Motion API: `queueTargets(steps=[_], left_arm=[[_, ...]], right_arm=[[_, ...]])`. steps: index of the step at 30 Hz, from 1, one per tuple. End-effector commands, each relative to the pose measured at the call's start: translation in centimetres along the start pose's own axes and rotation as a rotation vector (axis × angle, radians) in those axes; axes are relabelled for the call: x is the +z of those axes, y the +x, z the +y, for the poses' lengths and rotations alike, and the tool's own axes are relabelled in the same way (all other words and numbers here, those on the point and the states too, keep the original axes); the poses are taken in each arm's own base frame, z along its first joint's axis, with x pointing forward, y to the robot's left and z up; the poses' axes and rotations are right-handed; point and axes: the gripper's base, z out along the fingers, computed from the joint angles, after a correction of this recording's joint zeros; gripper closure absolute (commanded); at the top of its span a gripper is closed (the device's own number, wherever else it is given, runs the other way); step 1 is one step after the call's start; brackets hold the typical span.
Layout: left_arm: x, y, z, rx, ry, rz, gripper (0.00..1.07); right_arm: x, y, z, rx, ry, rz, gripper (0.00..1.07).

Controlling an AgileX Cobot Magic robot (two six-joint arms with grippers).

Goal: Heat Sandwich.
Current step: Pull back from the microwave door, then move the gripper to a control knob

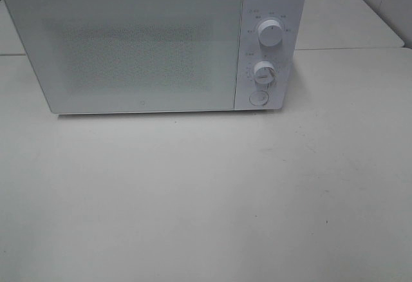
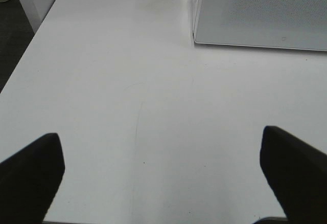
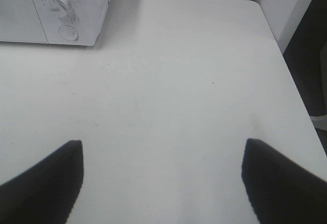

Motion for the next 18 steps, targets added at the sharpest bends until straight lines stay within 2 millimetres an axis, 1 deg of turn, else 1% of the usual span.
queueTargets(steps=[1,4,8,10,14,17,18], left_arm=[[-0.3,0.1,-0.1,-0.002,0.004,-0.031,0.09],[-0.3,0.1,-0.1,-0.002,0.004,-0.031,0.09],[-0.3,0.1,-0.1,-0.002,0.004,-0.031,0.09],[-0.3,0.1,-0.1,-0.002,0.004,-0.031,0.09],[-0.3,0.1,-0.1,-0.002,0.004,-0.031,0.09],[-0.3,0.1,-0.1,-0.002,0.004,-0.031,0.09],[-0.3,0.1,-0.1,-0.002,0.004,-0.031,0.09]], right_arm=[[-0.7,-0.3,-0.1,0.000,0.001,-0.070,0.27],[-0.8,-0.6,-0.1,0.001,0.000,-0.070,0.25],[-0.3,-1.3,0.0,-0.004,-0.003,-0.065,0.25],[0.2,-2.0,0.1,-0.010,-0.005,-0.064,0.25],[0.9,-2.6,0.3,-0.015,-0.008,-0.052,0.26],[2.0,-3.6,0.5,-0.019,-0.013,-0.046,0.27],[2.0,-3.6,0.5,-0.019,-0.013,-0.046,0.27]])
